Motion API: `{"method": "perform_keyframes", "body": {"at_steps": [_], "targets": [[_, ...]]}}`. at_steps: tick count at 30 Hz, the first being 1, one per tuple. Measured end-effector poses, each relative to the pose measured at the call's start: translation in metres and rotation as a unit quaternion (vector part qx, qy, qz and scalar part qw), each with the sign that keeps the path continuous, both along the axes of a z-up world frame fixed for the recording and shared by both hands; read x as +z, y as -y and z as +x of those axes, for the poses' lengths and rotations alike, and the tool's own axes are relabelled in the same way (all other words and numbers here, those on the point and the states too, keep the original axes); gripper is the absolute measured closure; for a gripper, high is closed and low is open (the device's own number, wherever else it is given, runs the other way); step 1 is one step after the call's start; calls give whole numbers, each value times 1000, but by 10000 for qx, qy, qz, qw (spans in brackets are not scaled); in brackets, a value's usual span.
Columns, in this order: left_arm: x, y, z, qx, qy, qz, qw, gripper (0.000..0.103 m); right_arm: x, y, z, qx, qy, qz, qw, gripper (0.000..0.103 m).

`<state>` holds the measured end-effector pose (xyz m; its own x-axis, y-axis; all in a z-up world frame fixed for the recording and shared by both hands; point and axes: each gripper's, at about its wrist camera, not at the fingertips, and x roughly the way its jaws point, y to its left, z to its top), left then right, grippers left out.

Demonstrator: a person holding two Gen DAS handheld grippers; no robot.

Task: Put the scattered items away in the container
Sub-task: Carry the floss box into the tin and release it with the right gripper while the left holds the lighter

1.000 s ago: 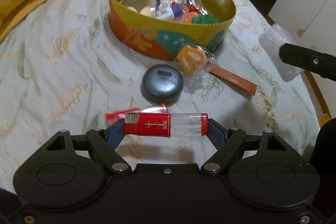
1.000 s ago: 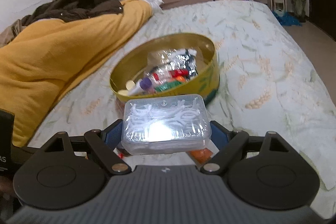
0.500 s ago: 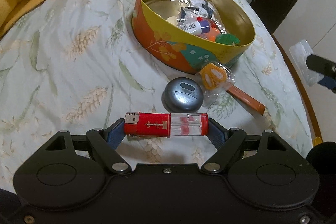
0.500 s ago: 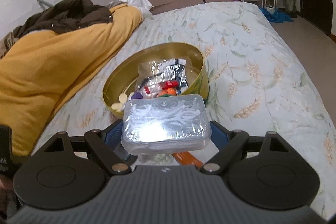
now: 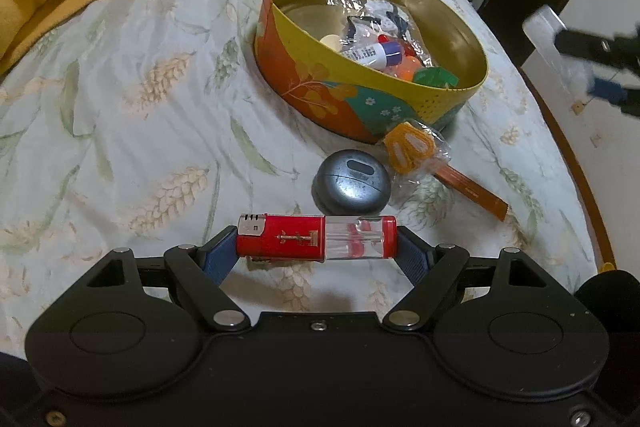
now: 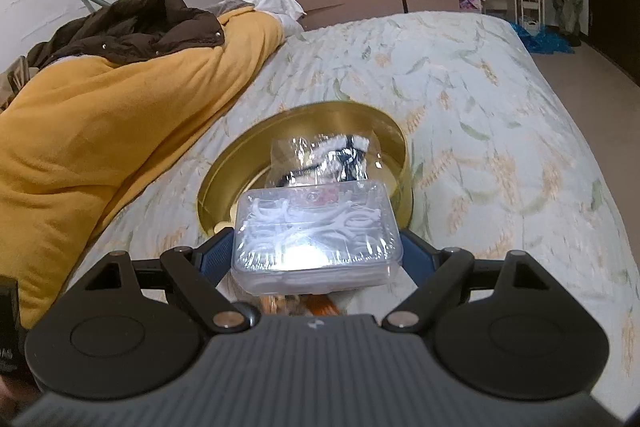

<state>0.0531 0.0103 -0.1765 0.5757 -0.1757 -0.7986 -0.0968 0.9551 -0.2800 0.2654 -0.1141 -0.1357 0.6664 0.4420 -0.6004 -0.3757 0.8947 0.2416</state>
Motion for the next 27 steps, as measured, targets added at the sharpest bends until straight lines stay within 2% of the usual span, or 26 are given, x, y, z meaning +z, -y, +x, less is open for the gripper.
{"method": "perform_keyframes", "body": {"at_steps": [6, 12, 24, 25, 27], "targets": [[-2, 0, 1, 47, -33, -5, 10000, 23, 3, -16, 26, 112, 57, -59, 9999, 17], [-2, 0, 0, 50, -38, 46, 10000, 23, -2, -36, 50, 168, -123, -26, 9998, 17], [-3, 2, 0, 53, -100, 61, 9999, 23, 2, -67, 71, 234, -103, -217, 9994, 17], [-3, 2, 0, 54, -101, 60, 9999, 23, 3, -67, 73, 186, -97, -192, 9996, 17], [-3, 2, 0, 57, -100, 57, 9999, 23, 6, -65, 74, 49, -19, -114, 9999, 4]]}}
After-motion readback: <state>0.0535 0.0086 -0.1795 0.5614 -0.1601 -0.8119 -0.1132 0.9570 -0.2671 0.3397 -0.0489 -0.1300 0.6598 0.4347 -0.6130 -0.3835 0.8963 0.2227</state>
